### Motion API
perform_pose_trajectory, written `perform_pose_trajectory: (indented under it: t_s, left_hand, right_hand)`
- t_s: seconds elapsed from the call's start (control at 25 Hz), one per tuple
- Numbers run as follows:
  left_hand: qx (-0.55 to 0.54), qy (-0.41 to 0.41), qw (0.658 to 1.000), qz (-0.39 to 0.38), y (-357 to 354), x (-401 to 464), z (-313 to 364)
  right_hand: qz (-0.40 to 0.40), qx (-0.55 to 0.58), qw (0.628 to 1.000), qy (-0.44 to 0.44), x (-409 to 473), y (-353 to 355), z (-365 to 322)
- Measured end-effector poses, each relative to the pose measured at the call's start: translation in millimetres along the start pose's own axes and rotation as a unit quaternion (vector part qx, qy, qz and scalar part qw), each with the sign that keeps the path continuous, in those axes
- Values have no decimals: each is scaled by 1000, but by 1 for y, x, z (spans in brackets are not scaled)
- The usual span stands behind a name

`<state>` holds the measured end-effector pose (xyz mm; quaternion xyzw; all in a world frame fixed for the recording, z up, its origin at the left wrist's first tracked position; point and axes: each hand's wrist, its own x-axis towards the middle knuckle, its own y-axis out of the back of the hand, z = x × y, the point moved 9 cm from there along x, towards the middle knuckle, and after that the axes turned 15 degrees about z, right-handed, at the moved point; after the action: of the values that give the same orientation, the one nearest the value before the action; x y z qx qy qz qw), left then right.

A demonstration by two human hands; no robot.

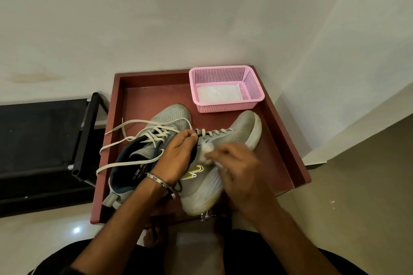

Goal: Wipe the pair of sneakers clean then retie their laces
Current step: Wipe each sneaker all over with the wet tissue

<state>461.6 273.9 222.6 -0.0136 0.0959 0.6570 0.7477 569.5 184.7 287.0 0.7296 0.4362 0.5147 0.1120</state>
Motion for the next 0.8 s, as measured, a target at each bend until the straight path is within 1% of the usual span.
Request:
perform_pose_trajectory:
  t_s: [0.08, 0.12, 0.16, 0.24, 0.28, 0.32, 0.36, 0.44, 0.48, 0.52, 0.6, 0.68, 0.72, 0.8]
  left_hand:
    - [-9, 21, 1000, -10, -2, 0, -4]
    - [-10, 24, 1000, -18, -4, -1, -4]
    - [-12, 24, 999, -19, -5, -1, -3]
    - [-20, 17, 1000, -5, -2, 2, -5]
    - [-17, 9, 1000, -5, -1, 4, -6]
    - [-11, -4, 1000, -14, -2, 4, -5]
    - [-5, -16, 999, -27, -5, 1, -2]
    - [2, -15, 999, -47, -13, -6, -1]
    - [8, -13, 998, -53, -15, -7, -2]
    - [12, -11, 998, -58, -17, -9, -1]
    - [-17, 9, 998, -60, -17, -4, -5]
    - [-14, 9, 999, -49, -13, -1, -5]
    - [-23, 4, 999, -43, -12, -2, -3]
    - [-45, 21, 998, -49, -15, -5, -5]
  right_hand:
    - [61, -64, 991, -98, 6, 19, 41]
    - [67, -68, 987, -129, 7, 21, 47]
    - [61, -49, 990, -119, 6, 15, 39]
    - [18, 21, 999, -39, 1, -4, -3]
    - [-2, 43, 999, -1, -1, -10, -18]
    - [-6, 42, 999, 15, 0, -10, -19]
    - [11, 20, 1000, 3, 5, -7, -7]
    - [68, -43, 994, -77, 15, 10, 32]
    - [80, -53, 989, -110, 16, 14, 44]
    - [82, -40, 989, -116, 14, 14, 44]
    - [60, 12, 996, -70, 10, 5, 20]
    - [32, 46, 998, -24, 8, 1, 4]
    - [25, 28, 999, -17, 10, 4, 8]
    - [25, -69, 996, -54, 16, 11, 32]
